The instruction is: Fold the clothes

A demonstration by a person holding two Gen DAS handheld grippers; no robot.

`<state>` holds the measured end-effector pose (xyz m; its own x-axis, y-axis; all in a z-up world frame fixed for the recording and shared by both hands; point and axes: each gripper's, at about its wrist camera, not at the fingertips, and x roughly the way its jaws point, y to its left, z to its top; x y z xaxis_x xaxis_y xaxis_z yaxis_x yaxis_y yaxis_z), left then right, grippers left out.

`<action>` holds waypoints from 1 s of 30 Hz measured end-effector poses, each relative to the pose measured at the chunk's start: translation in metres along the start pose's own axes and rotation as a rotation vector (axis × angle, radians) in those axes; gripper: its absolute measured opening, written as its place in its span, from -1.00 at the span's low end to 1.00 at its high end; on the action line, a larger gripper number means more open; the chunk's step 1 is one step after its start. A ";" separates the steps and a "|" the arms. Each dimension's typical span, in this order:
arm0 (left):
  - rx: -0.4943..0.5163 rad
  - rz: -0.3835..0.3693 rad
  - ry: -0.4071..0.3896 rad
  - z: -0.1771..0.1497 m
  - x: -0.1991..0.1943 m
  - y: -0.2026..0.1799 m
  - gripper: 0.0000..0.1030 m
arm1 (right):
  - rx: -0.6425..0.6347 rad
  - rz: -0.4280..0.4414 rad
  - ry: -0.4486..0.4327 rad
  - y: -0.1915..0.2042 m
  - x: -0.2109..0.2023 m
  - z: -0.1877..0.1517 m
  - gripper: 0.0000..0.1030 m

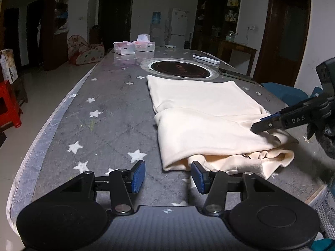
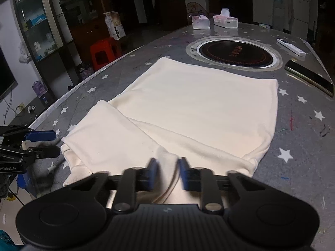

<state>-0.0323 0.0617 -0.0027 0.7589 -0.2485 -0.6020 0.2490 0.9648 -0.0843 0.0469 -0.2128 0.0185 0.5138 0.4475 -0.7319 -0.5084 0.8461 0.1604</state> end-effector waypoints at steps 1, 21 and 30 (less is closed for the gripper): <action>0.009 0.001 -0.001 0.001 0.001 -0.002 0.01 | 0.006 -0.003 -0.006 -0.001 -0.002 0.001 -0.79; -0.022 -0.034 0.006 0.011 0.008 -0.003 0.03 | -0.201 -0.069 -0.201 0.036 -0.069 0.071 -0.90; 0.004 -0.042 -0.004 0.017 0.017 -0.014 0.04 | -0.258 -0.097 -0.224 0.046 -0.080 0.089 -0.90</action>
